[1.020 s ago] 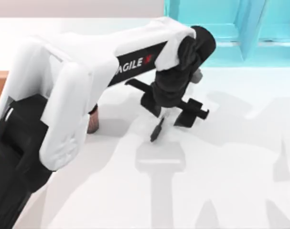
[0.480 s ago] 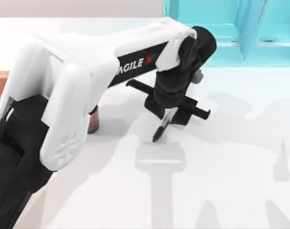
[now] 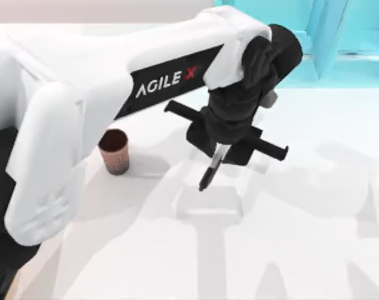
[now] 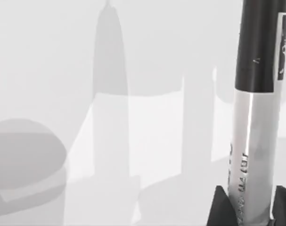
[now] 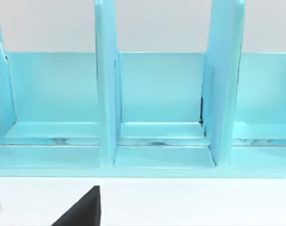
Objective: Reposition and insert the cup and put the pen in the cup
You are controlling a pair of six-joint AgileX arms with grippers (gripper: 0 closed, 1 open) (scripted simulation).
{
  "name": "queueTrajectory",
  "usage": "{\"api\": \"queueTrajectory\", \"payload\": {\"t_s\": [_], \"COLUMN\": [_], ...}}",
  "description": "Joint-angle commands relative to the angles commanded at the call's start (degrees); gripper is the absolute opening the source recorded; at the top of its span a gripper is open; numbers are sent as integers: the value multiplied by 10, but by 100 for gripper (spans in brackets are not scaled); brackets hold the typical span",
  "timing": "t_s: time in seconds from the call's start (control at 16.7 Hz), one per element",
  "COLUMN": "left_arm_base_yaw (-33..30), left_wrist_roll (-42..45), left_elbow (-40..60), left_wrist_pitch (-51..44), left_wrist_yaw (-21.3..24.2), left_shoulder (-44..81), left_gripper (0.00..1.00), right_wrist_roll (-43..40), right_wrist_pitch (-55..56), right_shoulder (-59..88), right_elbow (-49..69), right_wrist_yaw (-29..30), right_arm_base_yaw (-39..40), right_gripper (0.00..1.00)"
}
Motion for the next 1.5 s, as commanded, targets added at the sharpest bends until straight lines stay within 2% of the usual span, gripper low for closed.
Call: {"api": "queueTrajectory", "payload": {"t_s": [0.36, 0.84, 1.14, 1.5], "left_arm_base_yaw": [-38, -38, -20, 30], "left_wrist_roll": [-39, -38, -11, 36], "left_elbow": [-65, -79, -178, -389], "left_wrist_pitch": [-38, -24, 115, 411], "left_wrist_yaw": [-4, -6, -13, -14], "left_shoulder": [-96, -107, -155, -249], "left_gripper": [0, 0, 0, 0], "right_wrist_roll": [0, 0, 0, 0], "right_wrist_pitch": [0, 0, 0, 0], "right_shoulder": [0, 0, 0, 0], "right_elbow": [0, 0, 0, 0], "right_wrist_yaw": [0, 0, 0, 0], "right_arm_base_yaw": [0, 0, 0, 0], "right_gripper": [100, 100, 100, 100]}}
